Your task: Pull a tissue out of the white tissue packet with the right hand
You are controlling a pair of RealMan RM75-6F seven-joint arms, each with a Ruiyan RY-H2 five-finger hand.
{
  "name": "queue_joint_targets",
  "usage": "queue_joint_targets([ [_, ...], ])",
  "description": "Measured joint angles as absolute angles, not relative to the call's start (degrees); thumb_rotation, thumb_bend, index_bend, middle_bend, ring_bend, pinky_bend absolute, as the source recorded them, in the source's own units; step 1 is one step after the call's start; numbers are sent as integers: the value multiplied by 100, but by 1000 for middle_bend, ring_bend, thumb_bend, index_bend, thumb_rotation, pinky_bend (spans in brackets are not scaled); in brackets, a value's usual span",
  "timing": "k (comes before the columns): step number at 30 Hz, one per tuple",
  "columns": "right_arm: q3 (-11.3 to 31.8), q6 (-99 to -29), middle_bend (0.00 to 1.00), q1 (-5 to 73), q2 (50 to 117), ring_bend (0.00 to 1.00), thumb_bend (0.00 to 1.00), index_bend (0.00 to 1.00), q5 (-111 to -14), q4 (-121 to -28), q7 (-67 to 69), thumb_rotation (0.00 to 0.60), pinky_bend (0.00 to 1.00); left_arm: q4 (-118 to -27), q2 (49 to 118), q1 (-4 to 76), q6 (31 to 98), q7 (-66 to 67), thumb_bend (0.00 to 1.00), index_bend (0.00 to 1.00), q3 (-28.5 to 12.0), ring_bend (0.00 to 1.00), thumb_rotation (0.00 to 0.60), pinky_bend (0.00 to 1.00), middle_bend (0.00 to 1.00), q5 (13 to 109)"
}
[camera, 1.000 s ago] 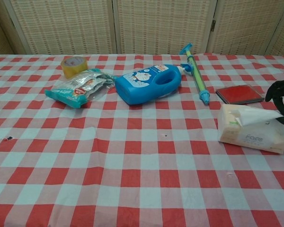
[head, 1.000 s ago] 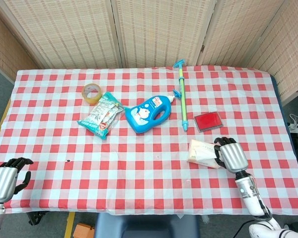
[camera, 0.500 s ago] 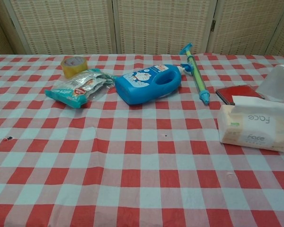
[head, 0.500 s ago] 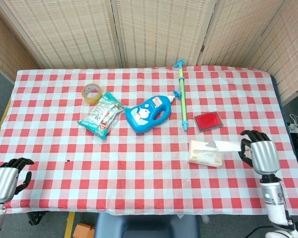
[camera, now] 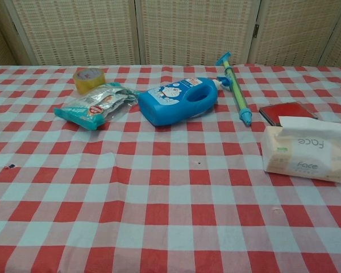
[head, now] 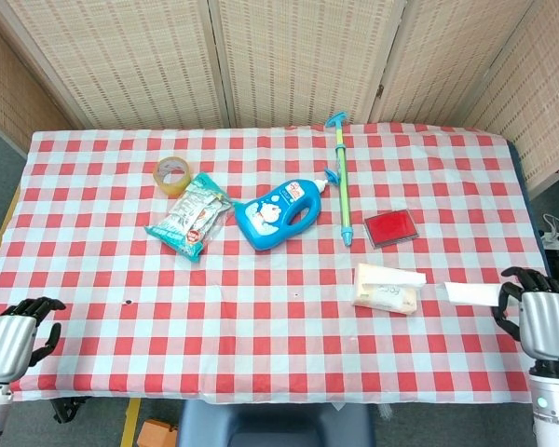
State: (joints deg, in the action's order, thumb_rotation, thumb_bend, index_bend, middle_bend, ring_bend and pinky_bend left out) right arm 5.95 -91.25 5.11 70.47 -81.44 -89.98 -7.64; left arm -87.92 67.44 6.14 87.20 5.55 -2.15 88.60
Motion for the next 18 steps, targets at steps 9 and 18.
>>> queue_joint_targets([
  [9, 531, -9107, 340, 271, 6605, 275, 135, 277, -8147, -9554, -412, 600, 388, -8768, 6754, 624, 8671, 570, 493, 415, -224, 363, 600, 511, 395, 8814],
  [18, 661, -9015, 305, 304, 6739, 255, 126, 254, -8073, -9545, -235, 600, 388, -8707, 6779, 666, 8547, 540, 492, 416, -206, 363, 600, 511, 395, 8785],
])
